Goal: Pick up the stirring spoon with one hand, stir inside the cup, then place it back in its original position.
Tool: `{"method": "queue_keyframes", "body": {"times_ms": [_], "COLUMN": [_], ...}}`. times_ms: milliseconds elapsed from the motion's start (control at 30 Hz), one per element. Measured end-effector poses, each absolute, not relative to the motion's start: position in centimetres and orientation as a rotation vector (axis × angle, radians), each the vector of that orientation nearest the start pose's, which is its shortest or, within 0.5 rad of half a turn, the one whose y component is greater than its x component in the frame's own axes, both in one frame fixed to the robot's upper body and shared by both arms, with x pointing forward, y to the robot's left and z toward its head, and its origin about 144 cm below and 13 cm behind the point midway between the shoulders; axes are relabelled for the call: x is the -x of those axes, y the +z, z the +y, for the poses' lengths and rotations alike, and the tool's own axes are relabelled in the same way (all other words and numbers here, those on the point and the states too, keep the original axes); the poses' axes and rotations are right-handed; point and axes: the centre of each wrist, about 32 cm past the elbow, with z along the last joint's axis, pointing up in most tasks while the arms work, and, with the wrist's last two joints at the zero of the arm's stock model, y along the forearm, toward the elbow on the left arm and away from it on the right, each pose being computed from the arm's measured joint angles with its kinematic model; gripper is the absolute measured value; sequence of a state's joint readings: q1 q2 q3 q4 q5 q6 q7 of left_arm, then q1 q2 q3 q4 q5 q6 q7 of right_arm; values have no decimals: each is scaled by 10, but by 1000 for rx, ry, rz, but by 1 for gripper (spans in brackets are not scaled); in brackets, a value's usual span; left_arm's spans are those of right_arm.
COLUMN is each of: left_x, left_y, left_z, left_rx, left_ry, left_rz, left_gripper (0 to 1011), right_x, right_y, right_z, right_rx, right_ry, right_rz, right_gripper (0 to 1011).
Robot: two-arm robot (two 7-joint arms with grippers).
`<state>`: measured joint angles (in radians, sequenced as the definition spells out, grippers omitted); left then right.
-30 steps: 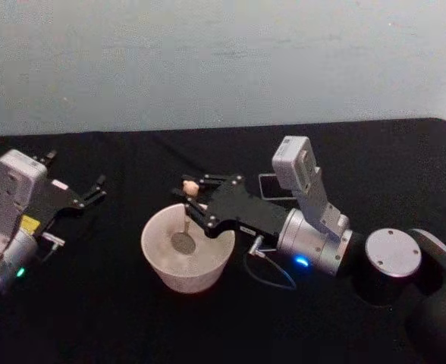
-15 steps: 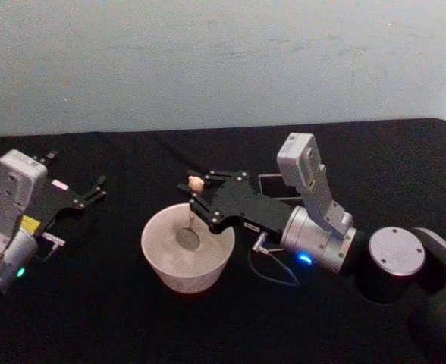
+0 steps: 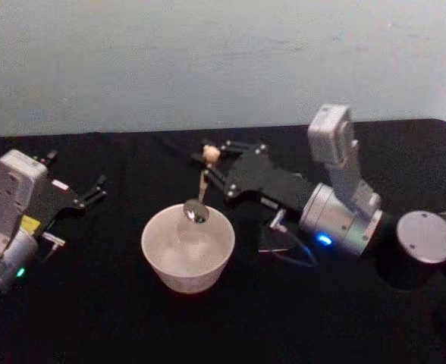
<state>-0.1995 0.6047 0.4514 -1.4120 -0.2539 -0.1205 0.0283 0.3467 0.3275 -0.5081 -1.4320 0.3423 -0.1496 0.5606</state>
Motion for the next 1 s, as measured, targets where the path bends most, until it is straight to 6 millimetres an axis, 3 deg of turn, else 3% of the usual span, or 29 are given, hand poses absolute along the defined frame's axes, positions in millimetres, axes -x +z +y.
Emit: {"method": "queue_keyframes", "body": {"times_ms": [467,1000], "left_x": [-489,-489], "left_y": [1140,1140], "left_z": [310,310], "left_rx": [-304,-304], "left_ry": [1248,1248], "left_rz": [-285,-285], "left_gripper": [1001,1001], "right_x": [-519,-506], "right_y": [1226,1231], "right_z": [-222,-247], "right_rx": [-129,-81], "right_ry": [-718,-859], "right_rz": [-256,-258], "right_gripper": [214,214]}}
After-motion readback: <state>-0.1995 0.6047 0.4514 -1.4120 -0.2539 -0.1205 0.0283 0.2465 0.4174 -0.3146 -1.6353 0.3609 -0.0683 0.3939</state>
